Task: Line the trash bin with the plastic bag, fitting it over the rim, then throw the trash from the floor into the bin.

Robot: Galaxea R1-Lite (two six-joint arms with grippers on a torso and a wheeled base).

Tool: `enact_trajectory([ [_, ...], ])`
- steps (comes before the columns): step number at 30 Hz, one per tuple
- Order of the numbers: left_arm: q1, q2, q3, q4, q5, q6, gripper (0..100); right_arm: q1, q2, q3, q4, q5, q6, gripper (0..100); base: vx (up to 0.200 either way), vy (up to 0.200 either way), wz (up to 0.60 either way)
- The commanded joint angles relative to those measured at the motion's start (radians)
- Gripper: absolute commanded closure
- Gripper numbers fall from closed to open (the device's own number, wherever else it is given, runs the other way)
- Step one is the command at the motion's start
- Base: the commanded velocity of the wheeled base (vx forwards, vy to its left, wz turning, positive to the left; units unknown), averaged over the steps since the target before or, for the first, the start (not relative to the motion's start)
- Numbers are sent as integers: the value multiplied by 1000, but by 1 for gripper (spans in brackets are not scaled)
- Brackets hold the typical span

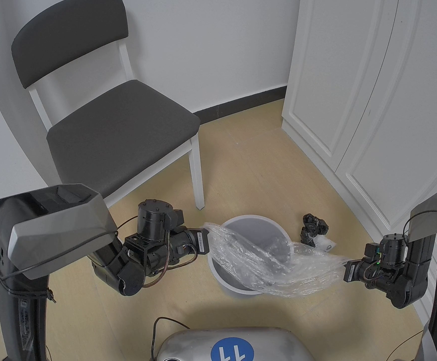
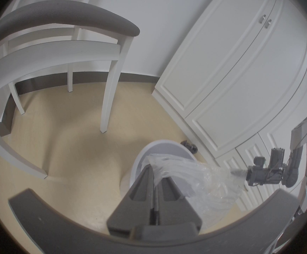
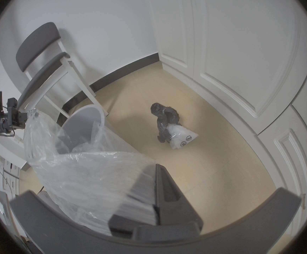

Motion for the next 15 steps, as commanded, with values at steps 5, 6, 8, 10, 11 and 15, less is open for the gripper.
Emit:
enact_trajectory([
  [5,0,79,-12,-43,10,-28,100,-42,8,-8,-21,26,11,100,0,0,0],
  [6,0,83,-12,-39,10,-28,100,-34,22,-9,-21,27,11,100,0,0,0],
  [8,0,94,-6,-39,9,-25,100,-14,51,-9,-21,26,11,100,0,0,0],
  [10,2,97,-1,-39,5,-20,100,0,66,-11,-21,23,12,100,0,0,0],
  [11,5,94,13,-32,2,-14,100,20,89,-8,-21,18,9,100,0,0,0],
  [15,17,57,26,16,-10,15,100,23,80,9,-21,16,6,100,0,0,0],
])
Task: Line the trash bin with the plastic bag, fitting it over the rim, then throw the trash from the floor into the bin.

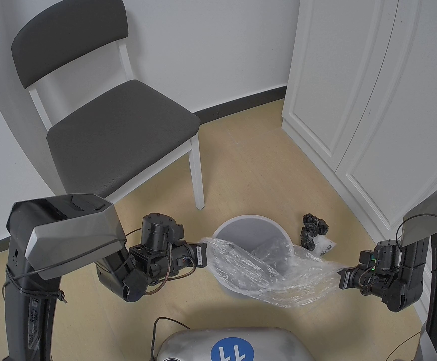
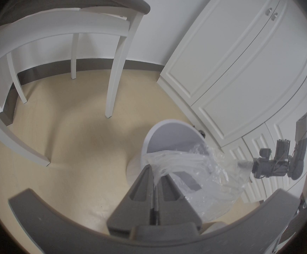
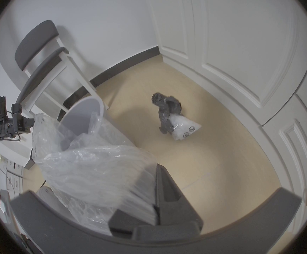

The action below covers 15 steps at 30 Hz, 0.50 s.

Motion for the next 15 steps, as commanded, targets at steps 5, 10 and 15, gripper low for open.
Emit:
enact_trajectory([
  [5,64,-161,64,274,-90,149,100,3,-23,77,-18,3,-38,100,0,0,0],
  [10,112,-277,70,504,-175,264,100,6,-26,112,-18,5,-101,100,0,0,0],
  [15,123,-314,84,590,-195,318,100,11,-24,140,-18,5,-116,100,0,0,0],
])
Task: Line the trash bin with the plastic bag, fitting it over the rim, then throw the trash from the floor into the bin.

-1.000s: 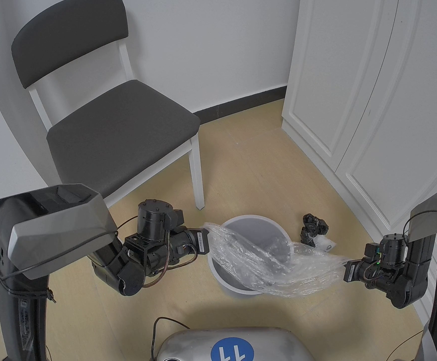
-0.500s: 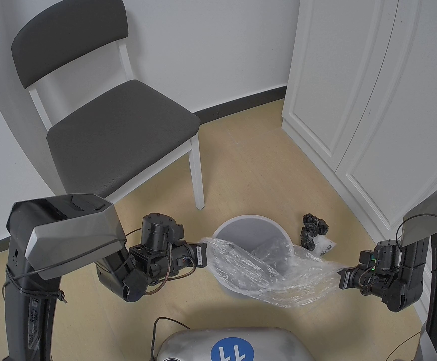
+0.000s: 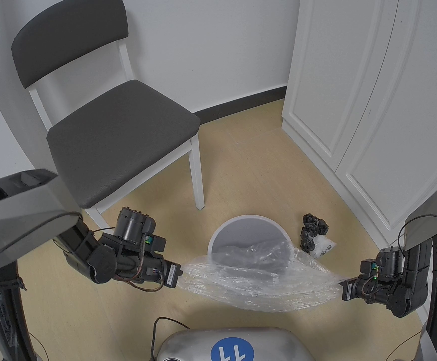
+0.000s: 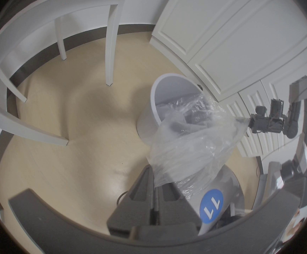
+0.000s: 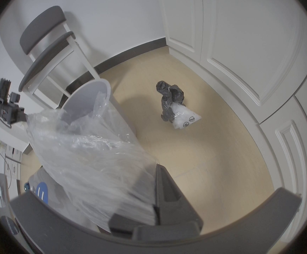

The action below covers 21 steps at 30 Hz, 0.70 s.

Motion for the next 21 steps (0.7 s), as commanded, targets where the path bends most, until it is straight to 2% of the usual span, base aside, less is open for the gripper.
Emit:
enact_trajectory([
  [1,30,-109,25,51,-25,53,100,6,-11,44,-17,1,-28,100,0,0,0],
  [6,32,-109,34,103,-27,125,100,9,-11,48,-17,1,-37,100,0,0,0],
  [15,6,-16,8,96,-14,121,100,7,51,5,-17,-8,-38,100,0,0,0],
  [21,10,24,-33,96,-13,107,100,7,123,-76,-17,-46,-25,100,0,0,0],
])
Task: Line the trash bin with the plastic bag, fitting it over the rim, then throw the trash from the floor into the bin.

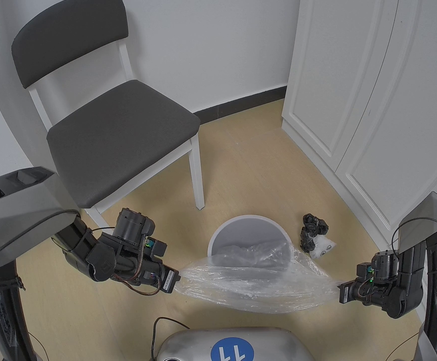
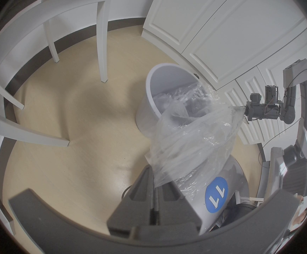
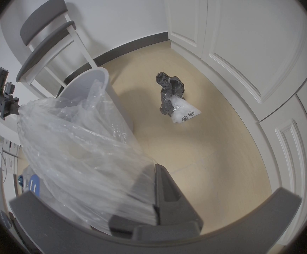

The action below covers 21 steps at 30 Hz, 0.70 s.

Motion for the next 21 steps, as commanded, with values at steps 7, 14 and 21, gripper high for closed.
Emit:
enact_trajectory([
  [7,-3,92,-74,-125,97,-128,100,65,99,-180,-18,-102,198,100,0,0,0],
  [14,-15,140,-45,-398,123,-186,100,97,79,-174,-18,-108,207,100,0,0,0],
  [21,-22,154,-34,-449,139,-206,100,88,93,-207,-18,-114,213,100,0,0,0],
])
